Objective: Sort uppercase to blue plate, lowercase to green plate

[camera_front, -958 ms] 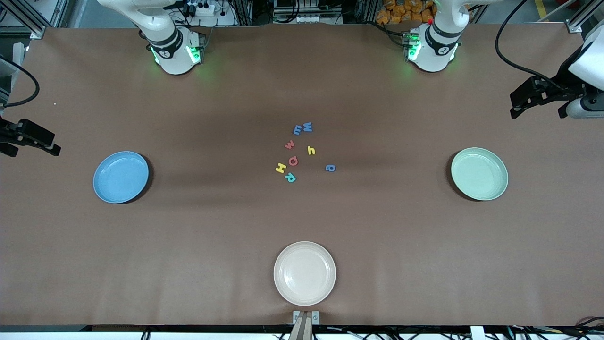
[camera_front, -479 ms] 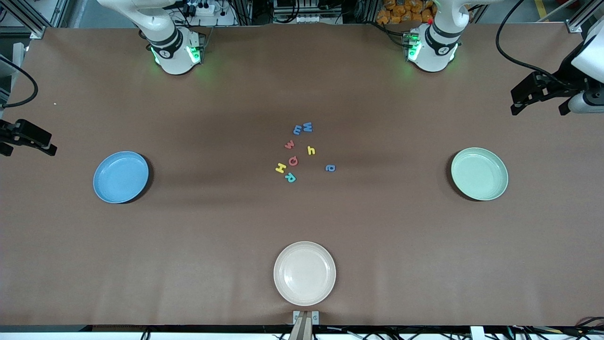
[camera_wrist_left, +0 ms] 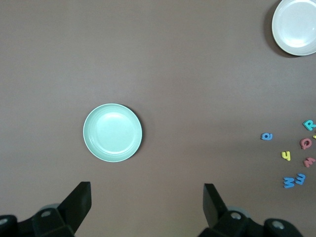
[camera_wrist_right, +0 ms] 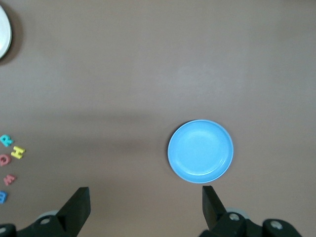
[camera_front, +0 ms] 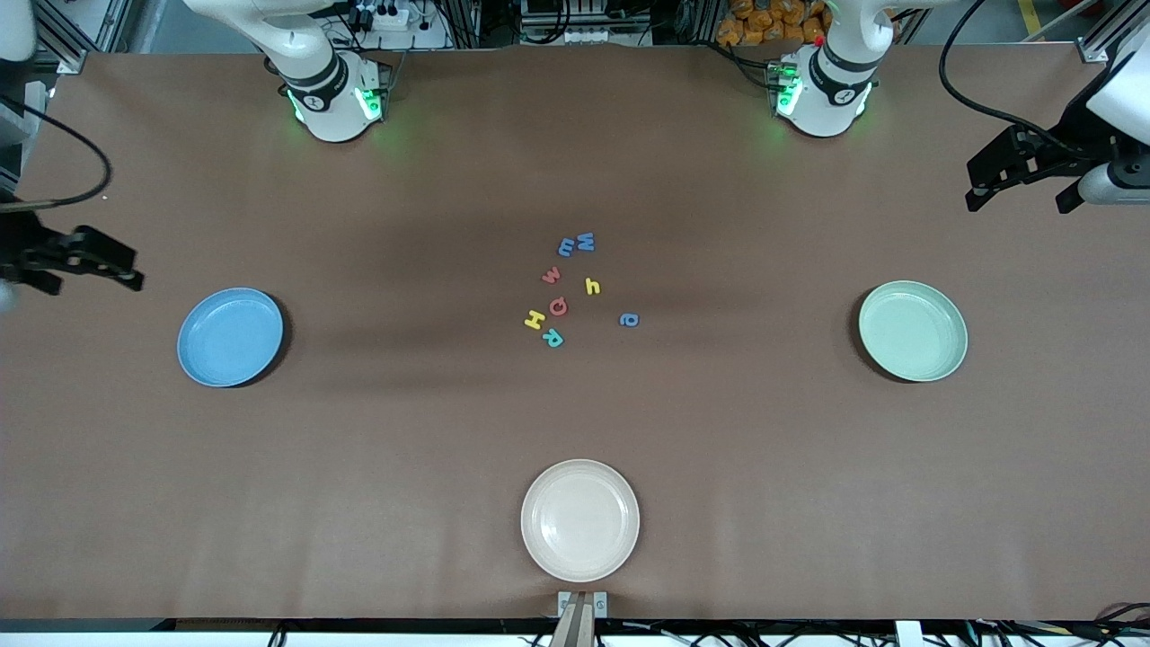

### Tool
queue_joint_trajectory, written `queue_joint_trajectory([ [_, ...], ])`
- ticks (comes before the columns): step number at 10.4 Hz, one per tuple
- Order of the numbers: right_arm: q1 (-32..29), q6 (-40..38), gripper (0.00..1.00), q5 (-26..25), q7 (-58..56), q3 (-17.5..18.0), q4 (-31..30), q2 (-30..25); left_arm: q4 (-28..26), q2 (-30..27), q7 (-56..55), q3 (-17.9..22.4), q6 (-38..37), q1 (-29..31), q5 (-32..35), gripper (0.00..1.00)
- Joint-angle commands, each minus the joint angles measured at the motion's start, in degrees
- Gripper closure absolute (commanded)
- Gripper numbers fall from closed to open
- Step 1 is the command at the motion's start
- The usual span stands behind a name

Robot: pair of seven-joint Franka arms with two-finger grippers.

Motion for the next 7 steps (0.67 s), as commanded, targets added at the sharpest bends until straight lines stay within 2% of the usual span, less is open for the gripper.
queue_joint_trajectory([
  [1,4.2,-0.5,0.0,-0.8,6.9,0.1,-2.9,-0.6,0.1,-0.7,0.8,0.1,-0.8,-0.1,-1.2,0.0],
  [3,8.2,3.6,0.0,-0.7,14.6,0.1,-7.3,-0.6,-0.4,0.3,-2.2,-1.4,-0.7,-1.1,-0.4,0.0],
  [5,10.6,13.8,0.0,-0.8,18.4,0.1,-15.8,-0.7,-0.3,2.4,-10.6,-2.7,0.6,-1.3,-0.2,0.0],
  [7,13.3,21.4,0.0,-0.8,25.7,0.1,-22.1,-0.5,-0.3,3.8,-11.4,-3.7,0.6,-1.3,0.0,0.0],
])
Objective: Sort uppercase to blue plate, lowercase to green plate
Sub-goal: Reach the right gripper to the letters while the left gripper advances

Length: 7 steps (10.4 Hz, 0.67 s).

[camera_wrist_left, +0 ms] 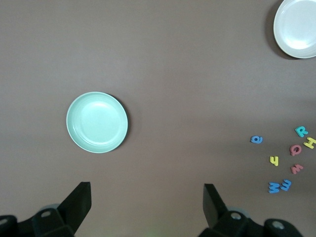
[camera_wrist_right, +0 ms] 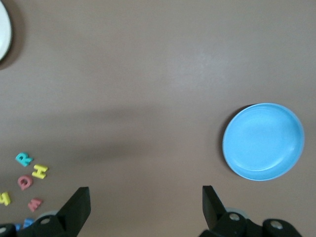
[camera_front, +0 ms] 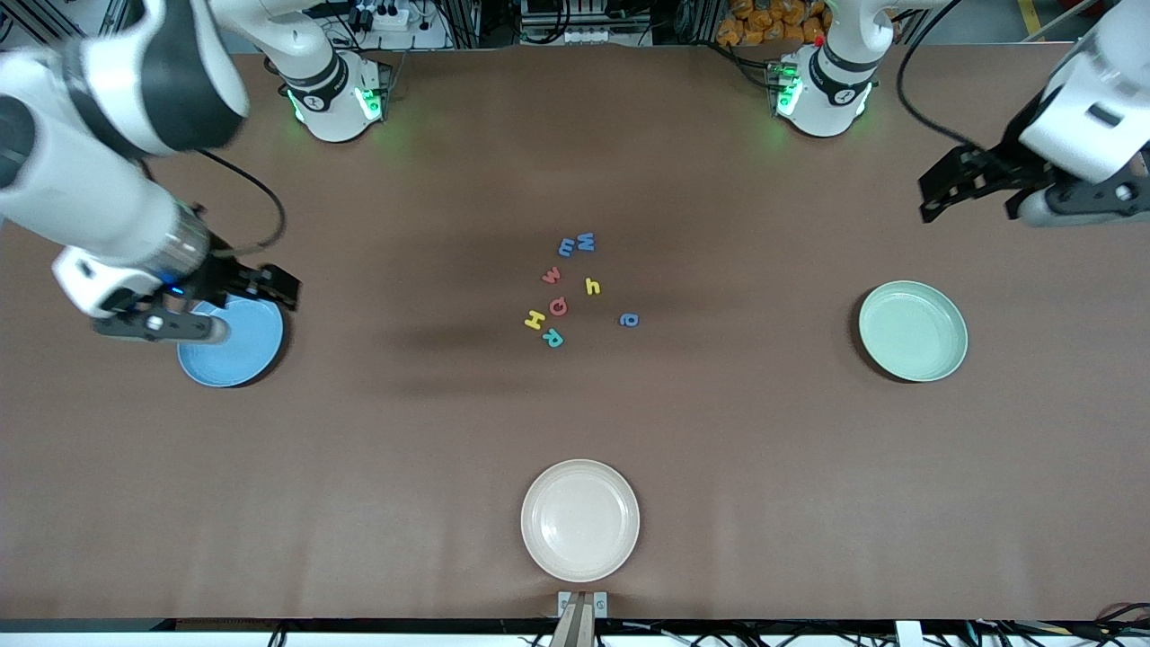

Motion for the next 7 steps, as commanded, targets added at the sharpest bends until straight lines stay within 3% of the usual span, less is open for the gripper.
queue_joint_trajectory([
  [1,3.3,6.7,0.0,-0.7,8.0,-0.2,-6.5,-0.4,0.3,1.5,-1.6,-0.8,0.3,-0.2,0.1,0.0],
  [4,6.7,10.5,0.0,-0.1,14.2,-0.1,-6.6,5.0,0.0,4.7,-2.7,-3.3,1.4,-0.8,0.1,0.0],
  [7,13.9,20.2,0.0,-0.1,25.4,0.0,-7.8,10.7,-0.1,8.0,-3.1,-3.6,3.9,-1.9,0.2,0.0],
])
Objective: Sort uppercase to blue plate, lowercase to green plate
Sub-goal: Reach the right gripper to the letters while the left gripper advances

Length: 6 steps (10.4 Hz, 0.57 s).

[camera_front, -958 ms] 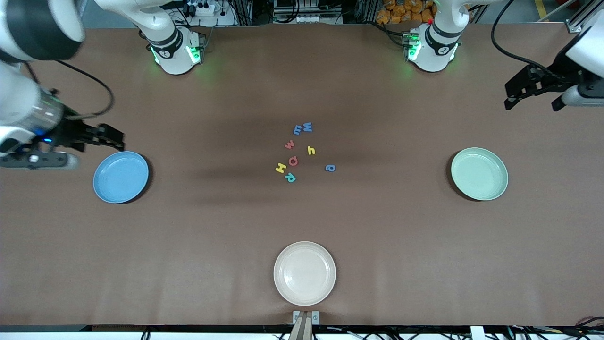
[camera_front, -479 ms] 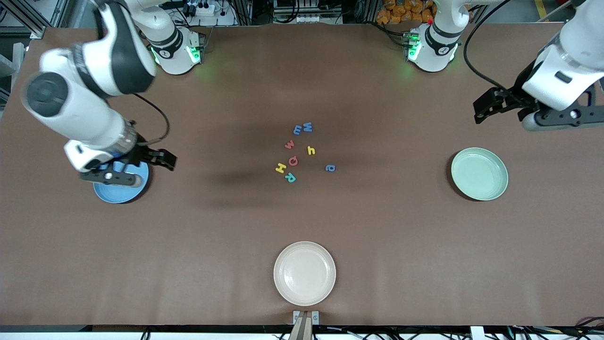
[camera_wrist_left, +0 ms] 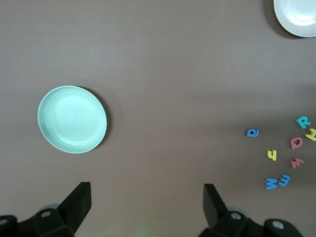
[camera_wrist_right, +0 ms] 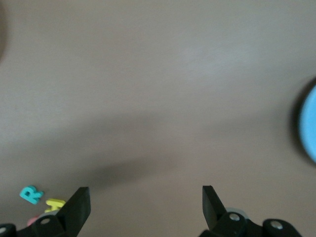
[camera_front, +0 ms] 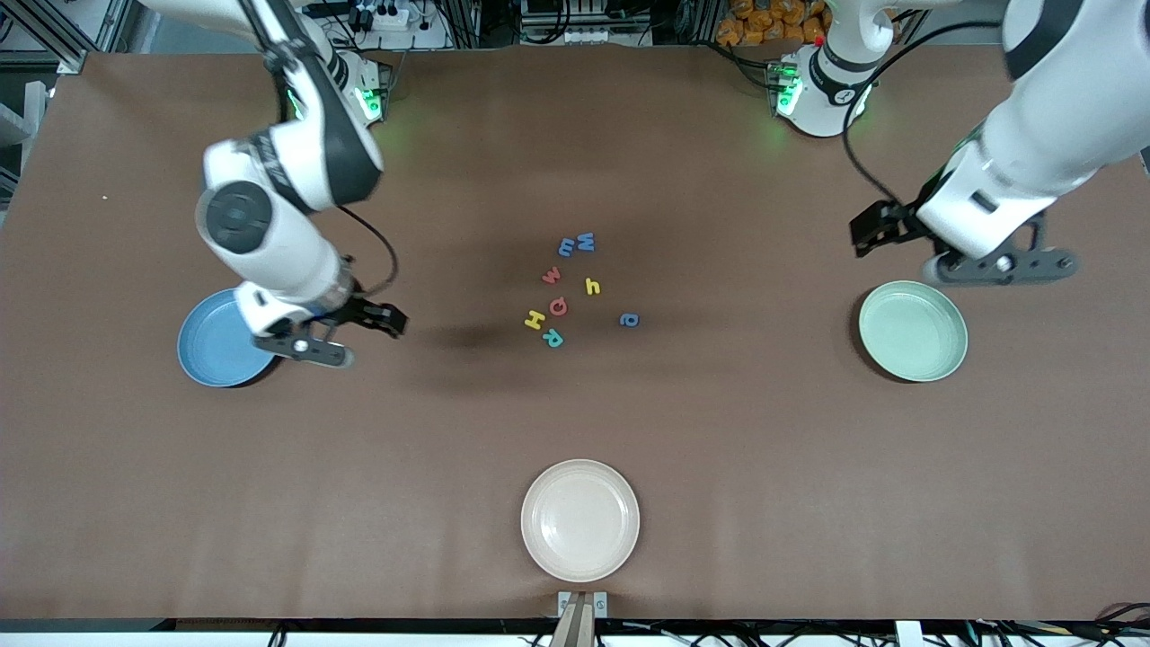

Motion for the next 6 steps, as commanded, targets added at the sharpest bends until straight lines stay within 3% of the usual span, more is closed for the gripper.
queue_joint_trajectory([
  [1,5.7,4.7,0.0,-0.1,7.9,-0.3,-0.1,3.7,0.5,1.9,-1.0,-0.1,1.4,-1.5,0.4,0.0],
  [6,12.3,15.4,0.0,0.0,19.2,0.2,0.4,12.7,0.8,3.9,-1.1,-0.1,2.7,-3.1,2.8,0.0],
])
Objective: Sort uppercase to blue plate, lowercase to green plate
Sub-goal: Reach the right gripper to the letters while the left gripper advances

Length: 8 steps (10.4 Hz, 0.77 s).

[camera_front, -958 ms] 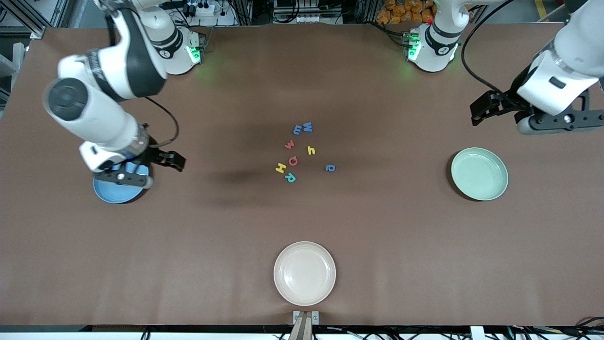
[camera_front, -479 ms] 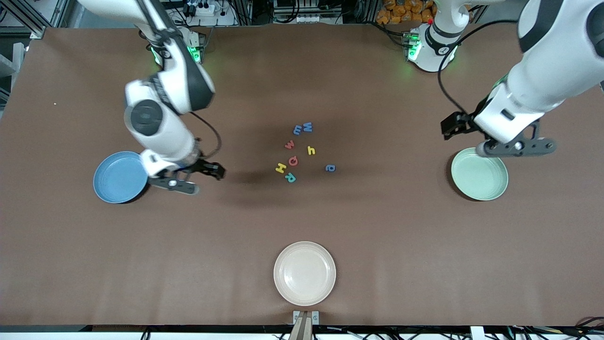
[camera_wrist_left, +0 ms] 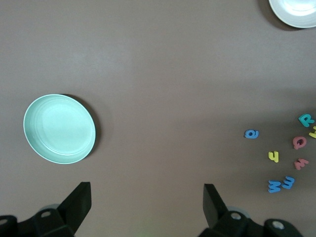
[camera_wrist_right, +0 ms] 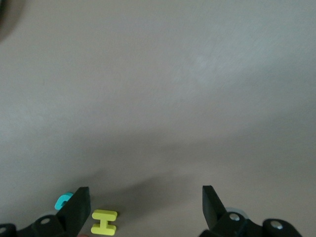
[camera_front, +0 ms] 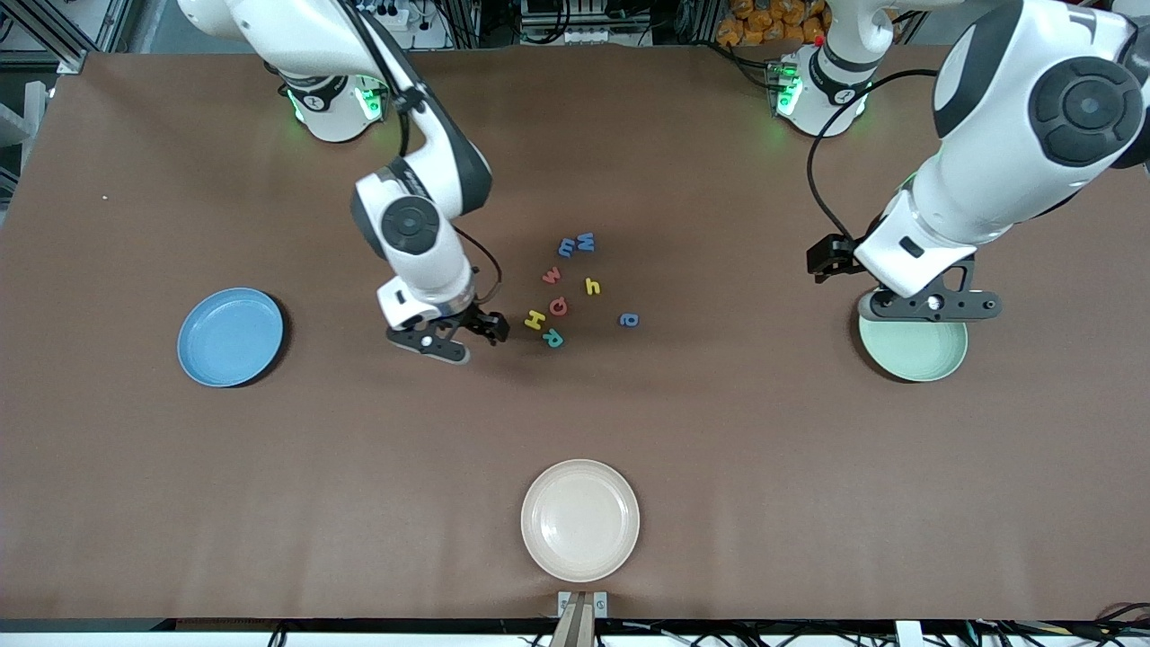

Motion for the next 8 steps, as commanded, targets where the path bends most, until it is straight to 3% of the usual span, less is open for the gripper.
queue_joint_trajectory([
  [1,2.4,3.9,0.0,0.0,6.2,1.2,0.8,3.4,0.8,0.9,-1.0,0.0,0.2,-0.3,1.6,0.0],
  [6,5.2,7.7,0.0,0.1,10.1,2.4,2.8,9.8,0.8,2.0,-1.0,0.1,0.2,-0.3,1.6,0.0],
  [8,5.1,7.6,0.0,0.1,10.1,2.4,2.8,9.8,0.8,2.1,-1.0,0.1,0.2,-0.3,1.6,0.0],
])
